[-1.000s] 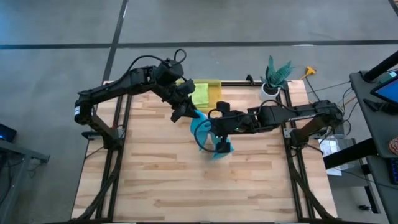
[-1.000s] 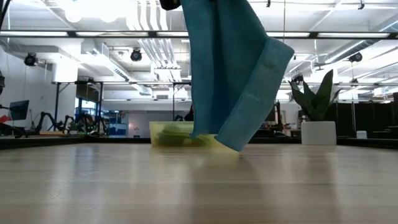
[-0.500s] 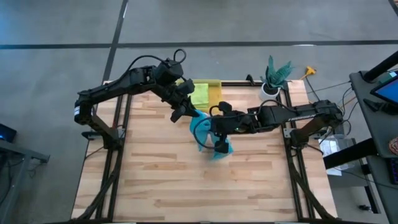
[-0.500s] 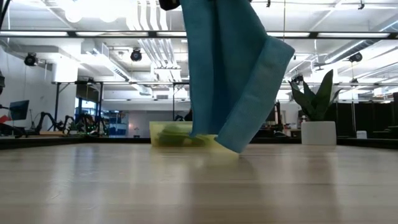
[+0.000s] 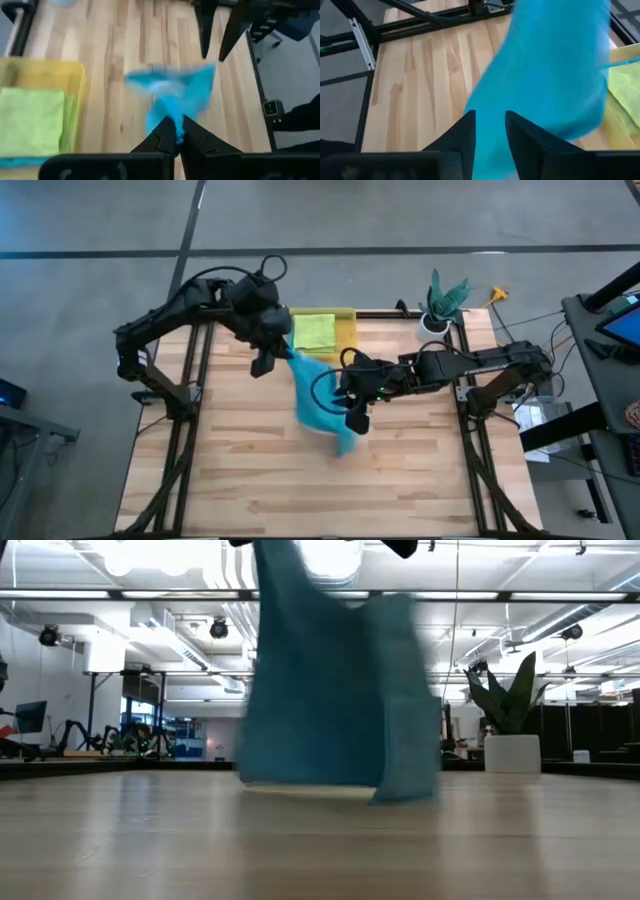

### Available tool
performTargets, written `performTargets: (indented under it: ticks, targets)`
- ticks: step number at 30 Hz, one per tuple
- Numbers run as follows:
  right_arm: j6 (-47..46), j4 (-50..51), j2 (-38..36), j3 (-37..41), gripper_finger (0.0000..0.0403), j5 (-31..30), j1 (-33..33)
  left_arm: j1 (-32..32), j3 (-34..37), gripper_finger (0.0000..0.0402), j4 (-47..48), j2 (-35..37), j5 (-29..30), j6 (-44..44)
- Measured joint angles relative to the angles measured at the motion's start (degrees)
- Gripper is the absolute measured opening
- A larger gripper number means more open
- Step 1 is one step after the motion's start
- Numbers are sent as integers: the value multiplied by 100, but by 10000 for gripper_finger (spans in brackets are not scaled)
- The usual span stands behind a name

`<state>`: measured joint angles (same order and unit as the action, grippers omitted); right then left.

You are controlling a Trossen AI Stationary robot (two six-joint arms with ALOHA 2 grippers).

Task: Fold microfiber towels
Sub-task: Fold the blue microfiber cloth

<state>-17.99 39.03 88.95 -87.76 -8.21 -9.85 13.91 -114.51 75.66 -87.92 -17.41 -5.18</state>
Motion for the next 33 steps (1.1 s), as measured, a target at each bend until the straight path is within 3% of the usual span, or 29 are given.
performTargets:
  ticks: [7,14,19,23,29,33]
  targets:
    - [-152,-245,-2,6,144,-61,126,-4,-282,0,29,4,-58,-23]
    - [-216,-1658,2,2,192,-53,740,-9,-562,0,729,2,-573,-316]
    - [-440,-2565,93,-84,235,517,1221,-4,-691,0,925,65,-571,-477]
    - [-147,-2704,431,-233,256,736,1391,-4,-985,0,818,108,-624,-573]
    - [-121,-3685,1015,-728,255,1881,1518,-2,-1283,0,531,195,-922,-850]
    - [143,-3784,1406,-1339,247,1937,1539,0,-1328,0,712,195,-1002,-873]
